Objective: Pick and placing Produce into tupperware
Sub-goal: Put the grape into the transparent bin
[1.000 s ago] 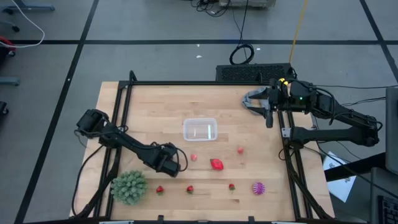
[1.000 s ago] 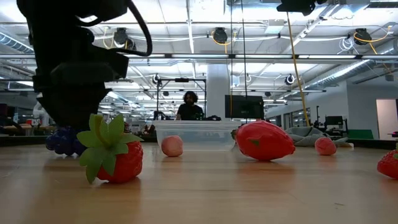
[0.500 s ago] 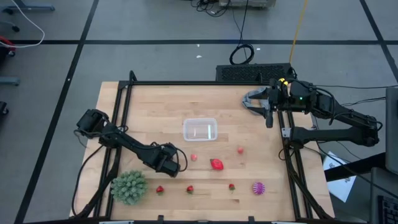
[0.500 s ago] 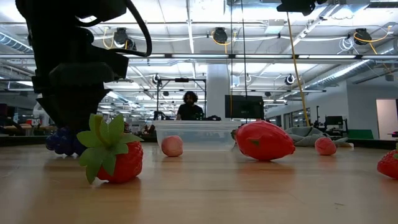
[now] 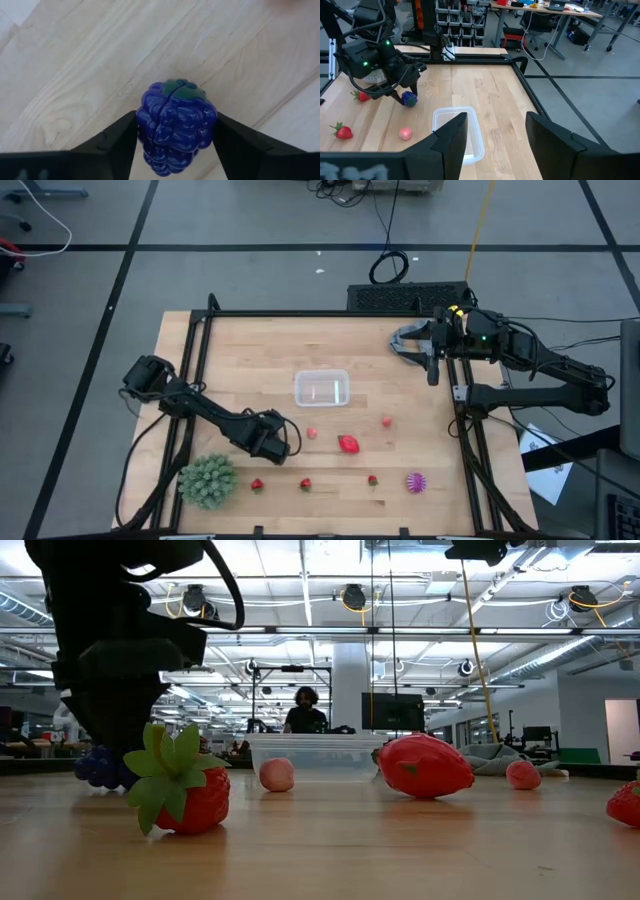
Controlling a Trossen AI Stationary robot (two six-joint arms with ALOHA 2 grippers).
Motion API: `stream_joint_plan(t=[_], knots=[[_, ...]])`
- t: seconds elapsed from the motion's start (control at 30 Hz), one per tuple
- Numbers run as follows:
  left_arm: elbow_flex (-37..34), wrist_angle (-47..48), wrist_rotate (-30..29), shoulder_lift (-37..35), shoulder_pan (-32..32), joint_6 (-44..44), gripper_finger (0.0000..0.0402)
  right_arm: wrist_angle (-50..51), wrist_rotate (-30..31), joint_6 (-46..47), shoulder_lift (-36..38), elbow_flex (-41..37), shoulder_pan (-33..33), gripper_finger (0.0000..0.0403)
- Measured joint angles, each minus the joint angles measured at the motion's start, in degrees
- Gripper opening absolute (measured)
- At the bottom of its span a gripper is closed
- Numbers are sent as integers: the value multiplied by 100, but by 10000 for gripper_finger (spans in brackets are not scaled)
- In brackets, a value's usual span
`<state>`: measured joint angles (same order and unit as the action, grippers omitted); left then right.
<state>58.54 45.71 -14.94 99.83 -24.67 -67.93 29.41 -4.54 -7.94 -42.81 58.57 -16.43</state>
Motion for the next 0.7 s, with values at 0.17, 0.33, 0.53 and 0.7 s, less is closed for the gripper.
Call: stream_joint_plan(t=[0.17,0.33,0.53,0.7], knots=[[2,0,-18,0,8,-1,217,0,0,0,-1,0,-1,192],[2,53,176,-147,144,92,215,-1,0,0,-2,0,-1,192],[17,89,452,-641,490,426,214,-9,0,0,-4,0,0,192],[258,92,452,-1129,923,942,214,-120,0,-7,-8,0,0,192]])
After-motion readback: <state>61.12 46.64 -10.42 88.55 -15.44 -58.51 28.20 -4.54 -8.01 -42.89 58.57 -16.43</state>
